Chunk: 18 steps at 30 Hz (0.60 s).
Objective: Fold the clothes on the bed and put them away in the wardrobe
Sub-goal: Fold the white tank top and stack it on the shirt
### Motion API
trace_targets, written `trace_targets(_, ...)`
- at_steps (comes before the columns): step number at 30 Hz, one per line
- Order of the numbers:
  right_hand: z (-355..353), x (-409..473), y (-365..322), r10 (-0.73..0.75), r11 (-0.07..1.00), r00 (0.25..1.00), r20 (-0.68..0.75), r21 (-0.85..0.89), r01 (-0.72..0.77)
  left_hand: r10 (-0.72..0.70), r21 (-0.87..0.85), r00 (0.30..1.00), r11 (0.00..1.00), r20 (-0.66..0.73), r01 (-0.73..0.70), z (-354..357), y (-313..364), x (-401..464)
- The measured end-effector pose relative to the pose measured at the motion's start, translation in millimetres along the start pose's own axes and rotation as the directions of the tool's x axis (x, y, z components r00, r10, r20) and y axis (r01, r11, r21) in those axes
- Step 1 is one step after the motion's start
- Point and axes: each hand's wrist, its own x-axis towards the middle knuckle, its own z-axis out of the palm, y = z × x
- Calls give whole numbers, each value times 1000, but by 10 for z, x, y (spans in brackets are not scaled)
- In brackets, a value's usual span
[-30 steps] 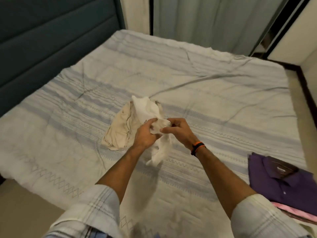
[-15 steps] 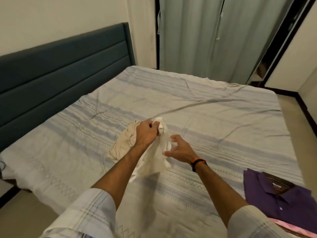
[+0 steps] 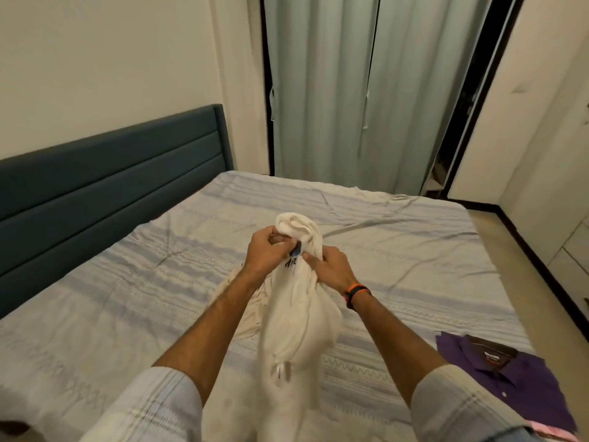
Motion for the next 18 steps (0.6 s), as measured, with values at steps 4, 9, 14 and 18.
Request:
trace_targets(4, -81, -50, -219, -4, 983, 998, -68, 182, 16, -152, 228, 968, 968, 198, 106, -158, -331, -153)
trace_targets(9, -243, -92, -341, 8, 962, 985, -170, 269, 38, -168, 390, 930, 920, 326, 29, -151, -569, -313)
trace_targets(14, -453, -238, -207, 38, 974, 983, -177, 227, 4, -27, 299, 985, 954, 172, -26, 57, -327, -324)
trace_targets(18, -562, -490, -90, 4, 1000, 975, -223, -4, -5, -37, 119, 995, 993, 91, 26, 252, -173, -204)
